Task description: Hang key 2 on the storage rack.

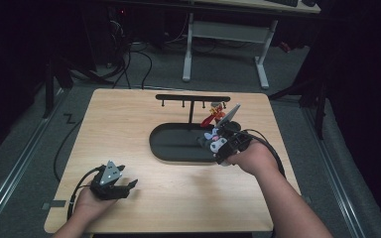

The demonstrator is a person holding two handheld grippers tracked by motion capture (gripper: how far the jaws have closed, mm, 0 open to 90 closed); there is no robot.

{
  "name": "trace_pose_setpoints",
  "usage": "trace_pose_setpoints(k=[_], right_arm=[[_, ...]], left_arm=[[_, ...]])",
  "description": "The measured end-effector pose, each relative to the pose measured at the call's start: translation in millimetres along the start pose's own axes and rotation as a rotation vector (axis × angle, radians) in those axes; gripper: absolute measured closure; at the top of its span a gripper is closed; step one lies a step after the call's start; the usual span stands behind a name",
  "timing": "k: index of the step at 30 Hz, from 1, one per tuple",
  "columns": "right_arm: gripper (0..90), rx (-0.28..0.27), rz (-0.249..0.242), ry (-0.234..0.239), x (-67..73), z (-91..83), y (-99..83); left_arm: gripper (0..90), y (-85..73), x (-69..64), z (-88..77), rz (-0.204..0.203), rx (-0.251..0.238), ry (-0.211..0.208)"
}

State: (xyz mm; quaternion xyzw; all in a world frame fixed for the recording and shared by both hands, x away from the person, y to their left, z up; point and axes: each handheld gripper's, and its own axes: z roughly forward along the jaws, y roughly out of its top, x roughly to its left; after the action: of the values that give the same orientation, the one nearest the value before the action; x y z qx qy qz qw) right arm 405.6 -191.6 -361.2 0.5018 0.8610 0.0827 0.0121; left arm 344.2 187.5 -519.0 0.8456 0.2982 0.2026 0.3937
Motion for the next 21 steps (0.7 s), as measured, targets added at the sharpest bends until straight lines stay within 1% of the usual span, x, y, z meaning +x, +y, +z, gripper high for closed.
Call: trace_pose_setpoints(k=[3,4,5,10,11,13,14,18,21], right_arm=[[47.5,0.006,-0.008,-0.006,-2.0,-4.8,5.9],[47.5,0.004,-0.009,-0.009,-3.4,-7.0,7.9],[47.5,0.002,0.000,-0.008,-4.3,-9.6,9.9],[47.5,-0.008,0.015,-0.005,-9.3,-24.1,20.3],[47.5,-0.012,0.011,-0.005,-10.4,-26.8,22.7],[47.5,-0.019,0.028,0.000,-11.3,-31.4,28.1],[47.5,-0.021,0.027,-0.002,-12.0,-33.2,31.2],[47.5,-0.034,0.019,-0.004,-11.0,-38.9,44.3],[47.5,-0.044,0.016,0.006,-9.9,-42.2,53.9]], left_arm=[[30.2,1.3,-0.3,-0.6,0.012,-0.001,-0.004],[30.2,1.4,-0.4,-0.3,0.007,-0.008,-0.004],[30.2,1.5,-0.3,-0.2,0.007,-0.010,-0.006],[30.4,1.6,0.3,0.6,0.006,-0.007,-0.011],[30.3,1.7,0.4,0.5,0.006,-0.008,-0.011],[30.4,1.6,0.6,0.4,0.005,-0.006,-0.012],[30.4,1.5,0.6,0.3,0.005,-0.006,-0.012],[30.4,1.4,0.5,-0.2,0.009,-0.005,-0.019],[30.4,1.1,1.0,-0.4,0.010,-0.007,-0.018]])
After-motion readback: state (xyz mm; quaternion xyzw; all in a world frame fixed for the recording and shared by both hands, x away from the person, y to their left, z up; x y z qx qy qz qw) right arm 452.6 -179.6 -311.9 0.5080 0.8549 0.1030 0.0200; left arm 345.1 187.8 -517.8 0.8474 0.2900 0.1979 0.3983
